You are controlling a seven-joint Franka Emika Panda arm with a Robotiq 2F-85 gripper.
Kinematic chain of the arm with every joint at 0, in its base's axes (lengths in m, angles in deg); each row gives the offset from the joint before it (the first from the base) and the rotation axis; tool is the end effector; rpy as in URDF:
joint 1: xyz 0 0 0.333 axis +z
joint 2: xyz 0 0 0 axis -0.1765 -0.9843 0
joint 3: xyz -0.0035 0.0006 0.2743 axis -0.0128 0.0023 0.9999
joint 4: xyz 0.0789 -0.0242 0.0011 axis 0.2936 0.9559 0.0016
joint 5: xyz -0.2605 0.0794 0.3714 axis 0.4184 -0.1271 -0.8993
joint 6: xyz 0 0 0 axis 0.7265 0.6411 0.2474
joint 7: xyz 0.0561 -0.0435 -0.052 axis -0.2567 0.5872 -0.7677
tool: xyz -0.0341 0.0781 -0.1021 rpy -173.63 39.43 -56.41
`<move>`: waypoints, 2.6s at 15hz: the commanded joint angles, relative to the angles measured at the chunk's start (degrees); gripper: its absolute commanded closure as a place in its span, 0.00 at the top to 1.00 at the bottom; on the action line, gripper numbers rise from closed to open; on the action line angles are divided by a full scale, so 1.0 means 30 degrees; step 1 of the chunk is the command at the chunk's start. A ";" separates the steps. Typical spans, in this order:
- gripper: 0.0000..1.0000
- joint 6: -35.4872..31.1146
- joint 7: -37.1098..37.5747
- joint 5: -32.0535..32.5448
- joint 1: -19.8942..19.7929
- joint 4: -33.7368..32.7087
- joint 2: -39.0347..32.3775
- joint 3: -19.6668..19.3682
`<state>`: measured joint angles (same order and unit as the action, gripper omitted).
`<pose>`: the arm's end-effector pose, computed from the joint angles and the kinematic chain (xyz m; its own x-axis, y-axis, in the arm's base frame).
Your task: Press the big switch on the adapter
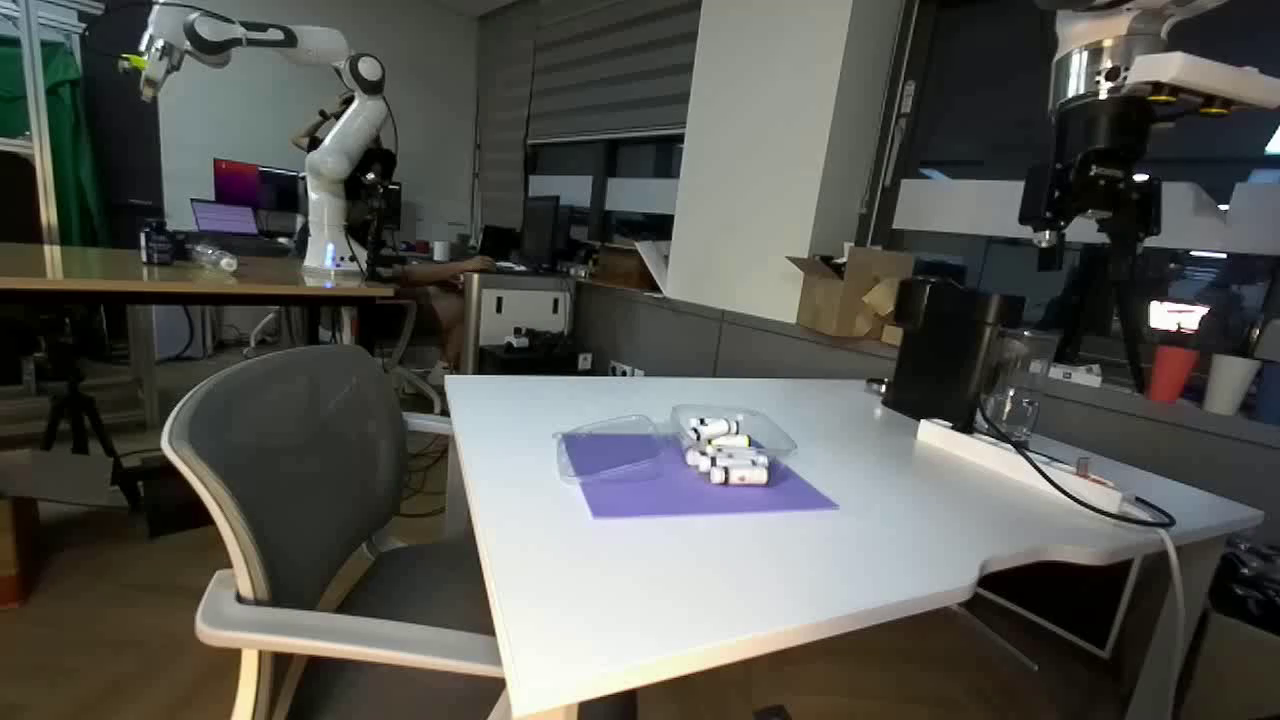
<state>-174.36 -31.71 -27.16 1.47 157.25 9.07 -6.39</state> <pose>0.4909 -0.2061 0.3001 0.9889 -0.0285 -0.1458 -0.0252 -0.9994 0.0243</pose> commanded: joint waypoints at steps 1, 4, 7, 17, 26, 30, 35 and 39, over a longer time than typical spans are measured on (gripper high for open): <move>1.00 0.0016 -0.0022 -0.0034 -0.0164 -0.0021 -0.0016 0.0164; 1.00 0.0001 -0.0023 -0.0034 -0.0164 -0.0025 -0.0015 0.0164; 1.00 -0.0004 -0.0024 -0.0034 -0.0164 -0.0025 -0.0015 0.0164; 0.75 -0.6718 -0.6329 0.0154 -0.2066 -0.3488 -0.6455 -0.1140; 0.19 -0.5724 -0.5960 -0.0974 -0.4790 -1.0812 -1.3140 -0.0283; 0.15 -0.5683 -0.6080 -0.0427 -0.5218 -1.1044 -1.3527 -0.0063; 0.01 -0.4972 -0.5888 -0.0213 -0.5451 -1.2501 -1.4546 -0.0057; 0.01 -0.4868 -0.5886 -0.0208 -0.5449 -1.2588 -1.4548 -0.0057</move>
<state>-189.26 -49.94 -28.81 -13.59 119.88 -34.56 -8.03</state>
